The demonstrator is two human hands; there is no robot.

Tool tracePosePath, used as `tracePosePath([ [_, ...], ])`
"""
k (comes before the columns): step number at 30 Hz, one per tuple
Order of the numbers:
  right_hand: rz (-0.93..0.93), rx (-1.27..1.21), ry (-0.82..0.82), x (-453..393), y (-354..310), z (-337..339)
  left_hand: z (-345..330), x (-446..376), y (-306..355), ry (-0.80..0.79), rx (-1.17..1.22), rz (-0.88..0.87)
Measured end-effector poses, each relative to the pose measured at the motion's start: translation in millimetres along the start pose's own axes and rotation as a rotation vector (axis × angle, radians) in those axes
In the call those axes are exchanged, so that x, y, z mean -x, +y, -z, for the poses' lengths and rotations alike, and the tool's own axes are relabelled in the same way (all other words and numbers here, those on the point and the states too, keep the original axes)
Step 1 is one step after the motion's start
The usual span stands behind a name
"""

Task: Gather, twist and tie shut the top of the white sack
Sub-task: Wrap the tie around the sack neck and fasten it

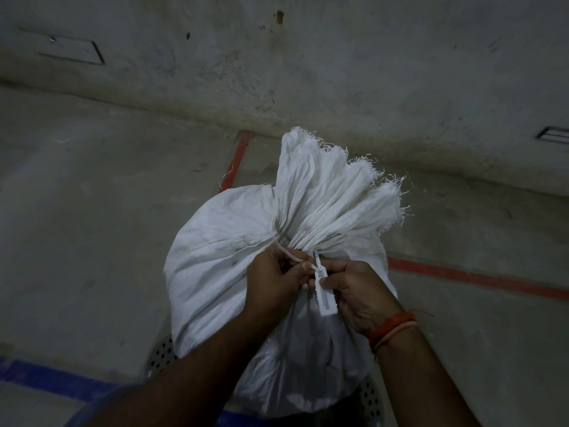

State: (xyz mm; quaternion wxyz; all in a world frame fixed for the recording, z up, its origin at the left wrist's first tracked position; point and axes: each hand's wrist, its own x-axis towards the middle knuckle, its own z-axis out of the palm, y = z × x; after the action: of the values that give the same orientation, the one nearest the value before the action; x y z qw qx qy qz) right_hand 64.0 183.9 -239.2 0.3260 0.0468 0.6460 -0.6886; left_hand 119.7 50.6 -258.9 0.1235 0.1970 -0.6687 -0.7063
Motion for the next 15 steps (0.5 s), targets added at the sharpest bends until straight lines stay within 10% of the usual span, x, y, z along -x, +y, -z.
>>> tracePosePath([
  [15, 0.076, -0.016, -0.051, 6.4, -2.5, -6.2, -5.9, -1.6, -2.6, -0.006, 0.067, -0.009],
])
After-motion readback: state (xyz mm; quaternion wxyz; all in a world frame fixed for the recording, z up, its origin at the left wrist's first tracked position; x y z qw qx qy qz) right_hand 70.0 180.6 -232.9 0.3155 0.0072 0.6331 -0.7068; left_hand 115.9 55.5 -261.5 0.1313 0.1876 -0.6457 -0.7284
